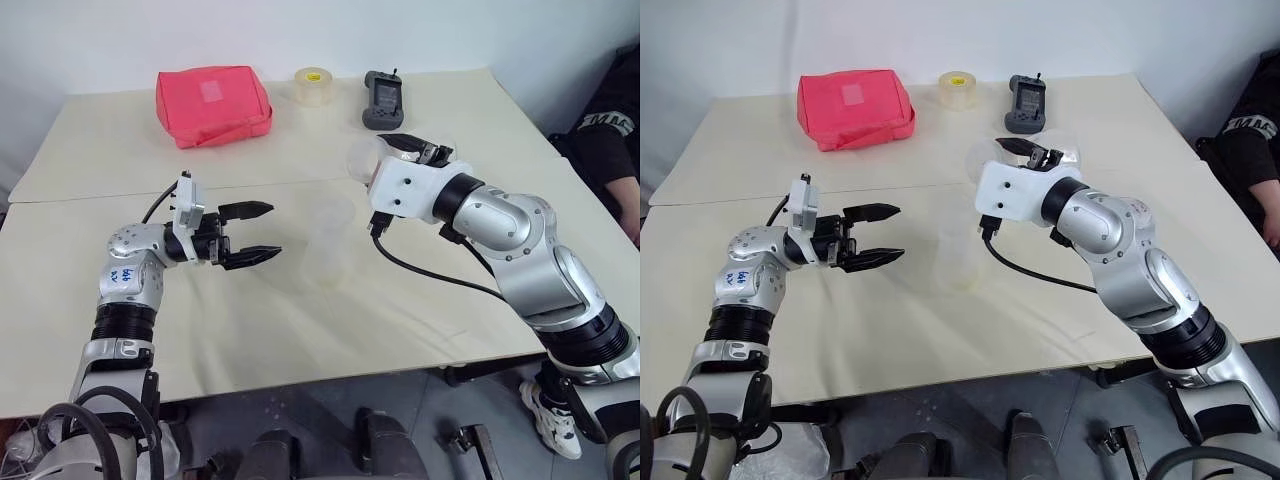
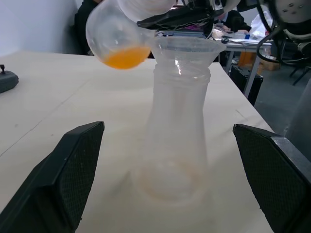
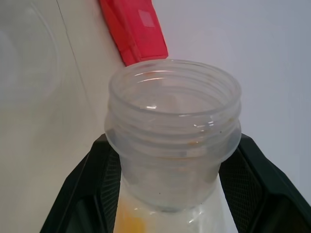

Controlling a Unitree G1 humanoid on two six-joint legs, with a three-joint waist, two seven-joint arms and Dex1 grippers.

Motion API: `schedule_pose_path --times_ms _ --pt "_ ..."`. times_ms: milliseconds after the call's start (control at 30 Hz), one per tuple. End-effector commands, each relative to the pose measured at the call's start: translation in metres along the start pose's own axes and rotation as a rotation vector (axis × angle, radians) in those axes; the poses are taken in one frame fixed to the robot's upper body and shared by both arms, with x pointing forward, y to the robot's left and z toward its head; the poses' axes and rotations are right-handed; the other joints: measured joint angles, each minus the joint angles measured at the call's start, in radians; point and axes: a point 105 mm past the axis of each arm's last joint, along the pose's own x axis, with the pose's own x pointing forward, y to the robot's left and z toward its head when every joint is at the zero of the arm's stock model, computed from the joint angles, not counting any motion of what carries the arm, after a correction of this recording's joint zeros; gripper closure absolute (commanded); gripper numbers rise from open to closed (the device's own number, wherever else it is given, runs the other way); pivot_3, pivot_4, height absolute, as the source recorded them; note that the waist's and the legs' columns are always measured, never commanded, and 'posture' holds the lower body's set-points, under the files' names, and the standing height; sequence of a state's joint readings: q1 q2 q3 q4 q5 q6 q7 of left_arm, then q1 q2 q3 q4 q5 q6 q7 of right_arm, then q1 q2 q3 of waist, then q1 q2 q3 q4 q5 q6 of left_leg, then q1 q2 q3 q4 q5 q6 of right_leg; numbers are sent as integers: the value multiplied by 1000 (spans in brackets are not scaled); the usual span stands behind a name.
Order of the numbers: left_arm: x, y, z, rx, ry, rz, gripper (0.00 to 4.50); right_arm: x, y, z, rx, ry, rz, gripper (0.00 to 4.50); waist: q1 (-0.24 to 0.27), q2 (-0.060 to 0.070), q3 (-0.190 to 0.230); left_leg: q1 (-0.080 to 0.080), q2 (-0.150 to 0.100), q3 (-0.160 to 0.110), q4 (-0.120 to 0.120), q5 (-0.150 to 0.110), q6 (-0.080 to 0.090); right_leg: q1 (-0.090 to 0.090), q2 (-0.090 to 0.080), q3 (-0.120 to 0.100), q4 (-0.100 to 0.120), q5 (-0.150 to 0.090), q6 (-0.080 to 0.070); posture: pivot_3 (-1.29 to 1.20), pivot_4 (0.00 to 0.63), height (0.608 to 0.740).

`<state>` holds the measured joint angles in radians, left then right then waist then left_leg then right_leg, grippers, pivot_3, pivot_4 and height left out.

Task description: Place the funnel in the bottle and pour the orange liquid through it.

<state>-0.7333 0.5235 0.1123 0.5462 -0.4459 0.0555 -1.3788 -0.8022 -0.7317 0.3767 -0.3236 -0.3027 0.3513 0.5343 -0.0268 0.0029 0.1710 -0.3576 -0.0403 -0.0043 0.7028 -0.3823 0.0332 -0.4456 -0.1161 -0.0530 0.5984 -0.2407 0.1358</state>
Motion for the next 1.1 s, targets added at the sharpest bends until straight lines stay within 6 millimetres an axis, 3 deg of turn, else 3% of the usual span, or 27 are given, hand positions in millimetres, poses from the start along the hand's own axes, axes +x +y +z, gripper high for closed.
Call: schedule_pose_path --times_ms 33,433,1100 --pt "0 -2 11 41 -26 -17 0 -2 -13 13 -150 -61 -68 2080 -1 0 0 0 0 0 0 0 0 0 0 0 0 0 0 0 150 740" --pt "0 -4 11 40 -27 -19 0 4 -5 28 -369 -152 -51 2080 -1 0 0 0 0 0 0 0 0 0 0 0 0 0 0 0 150 740" --pt "-1 -4 13 49 -41 -20 0 8 -13 26 -608 -160 -95 2080 -1 0 0 0 1 0 0 0 0 0 0 0 0 0 0 0 150 740"
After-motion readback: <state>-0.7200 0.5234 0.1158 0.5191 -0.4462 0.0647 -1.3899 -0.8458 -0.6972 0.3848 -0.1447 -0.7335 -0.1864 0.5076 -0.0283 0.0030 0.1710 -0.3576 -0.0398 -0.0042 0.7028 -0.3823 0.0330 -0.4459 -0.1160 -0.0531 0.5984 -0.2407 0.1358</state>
